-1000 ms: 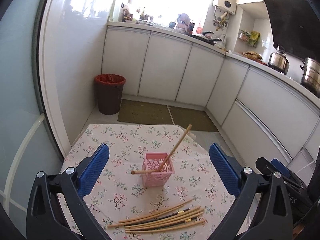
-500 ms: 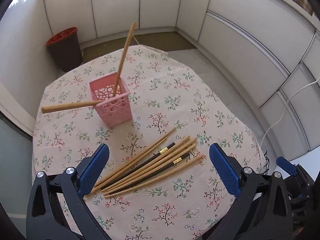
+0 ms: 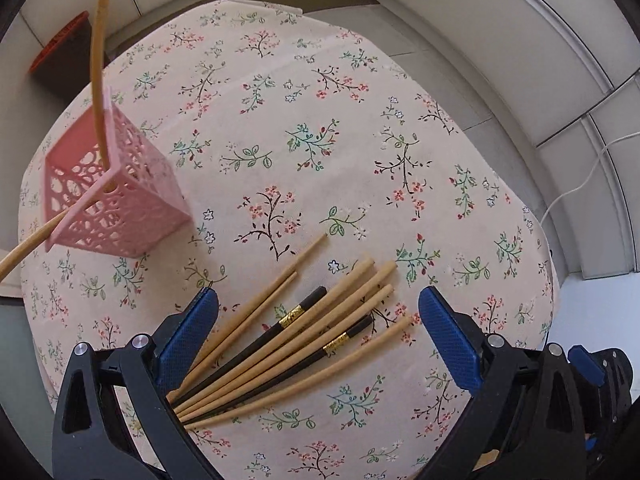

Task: Organize utensils
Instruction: 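Move the left tool back down to the chopstick pile and close on one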

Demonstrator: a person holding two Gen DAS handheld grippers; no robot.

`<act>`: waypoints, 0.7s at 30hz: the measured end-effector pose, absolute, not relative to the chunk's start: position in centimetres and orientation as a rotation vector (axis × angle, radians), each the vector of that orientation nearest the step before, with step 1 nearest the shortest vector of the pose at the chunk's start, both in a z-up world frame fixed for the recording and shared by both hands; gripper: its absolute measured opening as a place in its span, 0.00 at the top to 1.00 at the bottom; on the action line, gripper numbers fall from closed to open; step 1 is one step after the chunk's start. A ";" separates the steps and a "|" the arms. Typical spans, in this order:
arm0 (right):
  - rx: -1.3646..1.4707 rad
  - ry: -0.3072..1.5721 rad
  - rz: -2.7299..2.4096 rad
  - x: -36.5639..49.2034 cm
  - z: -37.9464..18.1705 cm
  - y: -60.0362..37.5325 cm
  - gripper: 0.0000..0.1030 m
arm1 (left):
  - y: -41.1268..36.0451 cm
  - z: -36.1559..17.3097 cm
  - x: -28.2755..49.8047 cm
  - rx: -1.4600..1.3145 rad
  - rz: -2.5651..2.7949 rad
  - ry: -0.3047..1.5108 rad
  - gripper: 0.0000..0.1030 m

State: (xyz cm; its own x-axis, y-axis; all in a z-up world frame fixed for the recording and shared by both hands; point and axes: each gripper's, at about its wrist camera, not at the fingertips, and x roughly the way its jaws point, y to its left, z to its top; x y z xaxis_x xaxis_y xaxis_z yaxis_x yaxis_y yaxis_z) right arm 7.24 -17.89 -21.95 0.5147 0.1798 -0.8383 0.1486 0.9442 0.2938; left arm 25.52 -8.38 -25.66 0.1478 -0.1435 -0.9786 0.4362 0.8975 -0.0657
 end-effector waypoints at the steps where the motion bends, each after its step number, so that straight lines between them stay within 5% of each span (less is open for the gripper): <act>1: 0.354 1.044 0.018 7.3 -22.2 -18.0 0.10 | -8.6 -26.1 26.0 0.265 -0.421 1.372 0.07; 5: 0.389 1.078 0.014 7.9 -23.0 -18.7 0.11 | -9.4 -27.7 27.6 0.267 -0.424 1.409 0.07; 12: 0.436 1.130 0.019 9.1 -24.2 -18.9 0.11 | -10.7 -30.8 28.8 0.380 -0.422 1.446 0.46; 21: 0.467 1.176 0.025 9.7 -25.1 -18.6 0.11 | -9.8 -31.0 29.3 0.380 -0.458 1.432 0.63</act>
State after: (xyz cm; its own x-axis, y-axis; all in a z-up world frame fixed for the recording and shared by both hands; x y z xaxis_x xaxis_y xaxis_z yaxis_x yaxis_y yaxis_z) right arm 9.71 -18.55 -25.07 0.3958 0.2585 -0.8812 0.2210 0.9045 0.3646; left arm 29.30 -9.75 -31.00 0.0792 -0.0740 -0.9941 0.5170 0.8557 -0.0225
